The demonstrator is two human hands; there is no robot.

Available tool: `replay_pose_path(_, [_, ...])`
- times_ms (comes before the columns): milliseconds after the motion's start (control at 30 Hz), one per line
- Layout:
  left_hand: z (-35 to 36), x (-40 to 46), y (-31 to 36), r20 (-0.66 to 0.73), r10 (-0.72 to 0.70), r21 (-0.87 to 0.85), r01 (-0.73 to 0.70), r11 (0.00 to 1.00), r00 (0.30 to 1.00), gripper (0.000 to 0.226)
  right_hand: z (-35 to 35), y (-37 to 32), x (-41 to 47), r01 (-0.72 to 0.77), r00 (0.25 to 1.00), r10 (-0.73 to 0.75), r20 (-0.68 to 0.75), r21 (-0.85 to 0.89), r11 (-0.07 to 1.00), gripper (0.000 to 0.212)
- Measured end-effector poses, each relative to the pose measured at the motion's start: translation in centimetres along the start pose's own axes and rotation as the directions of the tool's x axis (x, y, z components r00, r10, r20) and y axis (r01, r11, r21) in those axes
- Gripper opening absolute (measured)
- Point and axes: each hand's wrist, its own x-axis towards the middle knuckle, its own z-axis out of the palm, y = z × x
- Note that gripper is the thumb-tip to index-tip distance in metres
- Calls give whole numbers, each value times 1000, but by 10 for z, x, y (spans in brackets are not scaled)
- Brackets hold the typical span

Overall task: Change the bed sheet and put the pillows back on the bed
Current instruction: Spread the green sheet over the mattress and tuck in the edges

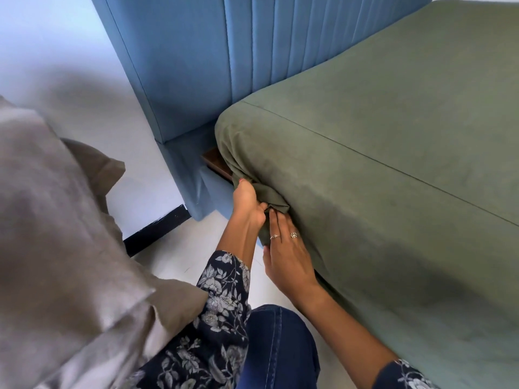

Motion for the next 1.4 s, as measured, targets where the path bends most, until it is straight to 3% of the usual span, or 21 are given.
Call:
replay_pose_path(200, [0, 7, -5, 16, -9, -52, 10, 999, 1000, 47, 3, 3, 1, 51, 999, -52, -15, -74, 996, 72])
replay_pose_path(367, [9, 0, 17, 93, -45, 185, 27, 982, 995, 65, 7, 3, 8, 38, 999, -35, 20, -188, 981, 79])
replay_pose_path(467, [7, -4, 28, 130, -106, 228, 74, 971, 986, 71, 6, 2, 13, 29, 1000, -26, 16, -205, 978, 81])
replay_pose_path(567, [5, 0, 14, 167, -66, 35, 61, 997, 984, 72, 5, -2, 15, 14, 1000, -12, 12, -178, 984, 76])
replay_pose_path(667, [11, 6, 4, 151, -19, -134, 39, 990, 988, 73, 5, -3, 20, -24, 998, 14, -57, -180, 983, 59])
replay_pose_path(767, [14, 23, 4, 156, -36, -205, 69, 976, 987, 80, 3, -7, 37, -122, 991, 112, -72, -149, 981, 52])
replay_pose_path(867, [18, 45, 6, 54, -113, -209, 122, 970, 992, 66, 2, -13, 57, -220, 974, 224, 28, -96, 971, 46])
replay_pose_path(933, [23, 44, 9, 78, -111, -237, 127, 963, 991, 60, 2, -12, 68, -253, 966, 256, 39, -68, 965, 38])
replay_pose_path(1033, [23, 32, 7, 56, -12, -83, 16, 996, 998, 41, -6, -9, 79, -254, 967, 253, -16, -78, 964, 23])
replay_pose_path(1100, [8, 25, 5, -90, 128, 64, -123, 990, 988, 16, 2, -1, 81, -271, 959, 277, 53, -94, 958, 30])
replay_pose_path(1133, [-2, 25, 5, -175, 231, 138, -208, 968, 957, 16, 2, 0, 85, -321, 943, 323, 80, -37, 946, 34])
replay_pose_path(1200, [-16, 31, 10, -204, 341, 147, -315, 937, 918, 11, 6, 5, 90, -372, 919, 374, 127, -34, 927, 43])
replay_pose_path(1300, [-11, 36, 20, -73, 218, 30, -216, 976, 973, 30, 4, 9, 87, -351, 925, 348, 154, -13, 936, 41])
replay_pose_path(1400, [3, 32, 28, -42, 169, 127, -163, 978, 985, 53, 4, 13, 79, -234, 971, 236, 46, -47, 971, 31])
